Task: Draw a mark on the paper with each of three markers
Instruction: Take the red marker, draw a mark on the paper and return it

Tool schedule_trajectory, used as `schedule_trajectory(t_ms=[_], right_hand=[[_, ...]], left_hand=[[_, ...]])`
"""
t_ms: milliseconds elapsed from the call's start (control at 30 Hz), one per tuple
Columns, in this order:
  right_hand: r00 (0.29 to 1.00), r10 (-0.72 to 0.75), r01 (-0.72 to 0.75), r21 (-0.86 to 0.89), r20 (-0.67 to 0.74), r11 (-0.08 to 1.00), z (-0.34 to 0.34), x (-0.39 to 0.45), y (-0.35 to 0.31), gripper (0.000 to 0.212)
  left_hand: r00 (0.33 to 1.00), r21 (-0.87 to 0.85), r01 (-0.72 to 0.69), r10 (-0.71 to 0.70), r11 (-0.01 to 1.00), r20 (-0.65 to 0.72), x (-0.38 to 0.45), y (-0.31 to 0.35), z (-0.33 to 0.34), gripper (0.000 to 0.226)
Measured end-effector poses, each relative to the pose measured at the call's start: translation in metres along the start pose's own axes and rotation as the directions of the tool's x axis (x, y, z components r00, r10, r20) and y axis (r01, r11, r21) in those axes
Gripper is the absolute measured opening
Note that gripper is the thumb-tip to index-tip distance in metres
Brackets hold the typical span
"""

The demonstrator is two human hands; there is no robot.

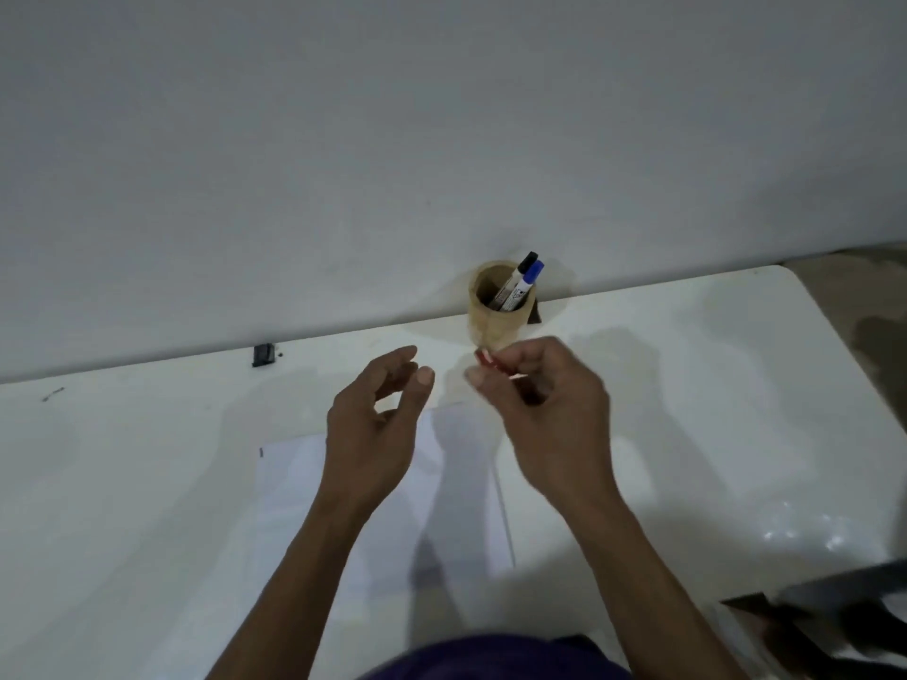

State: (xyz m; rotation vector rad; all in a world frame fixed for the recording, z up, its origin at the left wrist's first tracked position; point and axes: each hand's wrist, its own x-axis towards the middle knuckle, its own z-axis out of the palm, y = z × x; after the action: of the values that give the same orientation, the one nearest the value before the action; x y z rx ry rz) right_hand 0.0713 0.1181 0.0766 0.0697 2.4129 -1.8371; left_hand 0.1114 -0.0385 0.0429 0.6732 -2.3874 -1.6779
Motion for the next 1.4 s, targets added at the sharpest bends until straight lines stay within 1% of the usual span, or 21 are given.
schedule_trajectory(t_ms=[100, 233, 300, 367, 433, 500, 567, 633, 667, 700, 767, 800, 833, 900, 933, 1000, 1067, 1133, 1233, 1300, 1400], right_hand=[[0.986, 0.04, -0.024, -0.101, 0.162, 0.995, 0.024, -0.029, 0.0, 0.025], [0.966, 0.046, -0.011, -0.138, 0.254, 0.99, 0.053, -0.06, -0.012, 0.021], [0.953, 0.034, 0.014, -0.155, 0.302, 0.988, 0.066, -0.072, -0.016, 0.019], [0.929, 0.027, 0.053, -0.204, 0.369, 0.978, 0.076, -0.083, -0.018, 0.016], [0.898, 0.034, 0.095, -0.268, 0.439, 0.959, 0.083, -0.092, -0.018, 0.021], [0.895, 0.035, 0.091, -0.258, 0.444, 0.962, 0.087, -0.101, -0.016, 0.025], [0.927, 0.027, 0.02, -0.121, 0.374, 0.992, 0.092, -0.109, -0.014, 0.023], [0.964, 0.044, -0.069, 0.086, 0.263, 0.994, 0.101, -0.117, -0.014, 0.021], [0.974, 0.082, -0.124, 0.191, 0.212, 0.974, 0.106, -0.121, -0.015, 0.021], [0.974, 0.144, -0.193, 0.306, 0.178, 0.932, 0.113, -0.125, -0.015, 0.023], [0.948, 0.269, -0.319, 0.517, 0.172, 0.794, 0.126, -0.133, -0.017, 0.027], [0.934, 0.306, -0.356, 0.559, 0.184, 0.749, 0.134, -0.137, -0.018, 0.03], [0.925, 0.323, -0.378, 0.55, 0.198, 0.745, 0.141, -0.141, -0.018, 0.032], [0.922, 0.318, -0.387, 0.465, 0.223, 0.796, 0.156, -0.149, -0.015, 0.036], [0.922, 0.307, -0.381, 0.425, 0.235, 0.821, 0.161, -0.151, -0.013, 0.034], [0.927, 0.282, -0.361, 0.375, 0.248, 0.854, 0.17, -0.151, -0.009, 0.03], [0.932, 0.253, -0.333, 0.338, 0.26, 0.88, 0.175, -0.145, -0.005, 0.03], [0.933, 0.238, -0.323, 0.34, 0.269, 0.883, 0.177, -0.137, -0.003, 0.029], [0.939, 0.245, -0.331, 0.433, 0.243, 0.838, 0.177, -0.118, 0.001, 0.023], [0.946, 0.243, -0.317, 0.461, 0.213, 0.829, 0.175, -0.104, 0.004, 0.02], [0.952, 0.239, -0.297, 0.397, 0.189, 0.868, 0.177, -0.088, 0.013, 0.013]], left_hand=[[0.999, -0.055, 0.002, 0.0, 0.998, 0.05, -0.02, 0.004, -0.037, 0.026], [0.996, -0.083, 0.001, 0.006, 0.997, 0.091, -0.045, 0.002, -0.08, 0.012], [0.997, -0.118, 0.011, -0.002, 0.993, 0.073, -0.054, -0.006, -0.099, 0.009], [0.998, -0.178, 0.054, -0.046, 0.982, 0.048, -0.062, -0.017, -0.118, 0.012], [0.992, -0.303, 0.12, -0.128, 0.945, -0.008, -0.067, -0.03, -0.136, 0.013], [0.975, -0.437, 0.165, -0.213, 0.884, -0.063, -0.072, -0.045, -0.153, 0.01], [0.967, -0.461, 0.177, -0.24, 0.87, -0.082, -0.076, -0.058, -0.168, 0.012], [0.975, -0.416, 0.178, -0.217, 0.892, -0.048, -0.081, -0.068, -0.18, 0.012], [0.98, -0.381, 0.179, -0.199, 0.907, -0.014, -0.085, -0.071, -0.184, 0.011], [0.983, -0.341, 0.177, -0.182, 0.923, 0.019, -0.089, -0.074, -0.188, 0.01], [0.987, -0.265, 0.162, -0.153, 0.951, 0.053, -0.094, -0.079, -0.193, 0.012], [0.988, -0.233, 0.151, -0.141, 0.961, 0.059, -0.095, -0.081, -0.195, 0.011], [0.989, -0.205, 0.14, -0.129, 0.969, 0.065, -0.096, -0.082, -0.197, 0.01], [0.991, -0.152, 0.121, -0.11, 0.981, 0.083, -0.095, -0.083, -0.198, 0.007], [0.991, -0.122, 0.112, -0.101, 0.986, 0.091, -0.094, -0.084, -0.199, 0.01], [0.99, -0.061, 0.106, -0.099, 0.993, 0.101, -0.092, -0.087, -0.2, 0.023], [0.988, -0.03, 0.123, -0.119, 0.992, 0.097, -0.088, -0.089, -0.201, 0.023], [0.986, -0.049, 0.149, -0.144, 0.988, 0.084, -0.083, -0.091, -0.202, 0.02], [0.976, -0.11, 0.217, -0.213, 0.97, 0.048, -0.073, -0.094, -0.209, 0.019], [0.971, -0.054, 0.24, -0.238, 0.969, 0.033, -0.063, -0.1, -0.214, 0.014], [0.975, 0.126, 0.222, -0.22, 0.967, -0.034, -0.043, -0.113, -0.216, 0.003]])
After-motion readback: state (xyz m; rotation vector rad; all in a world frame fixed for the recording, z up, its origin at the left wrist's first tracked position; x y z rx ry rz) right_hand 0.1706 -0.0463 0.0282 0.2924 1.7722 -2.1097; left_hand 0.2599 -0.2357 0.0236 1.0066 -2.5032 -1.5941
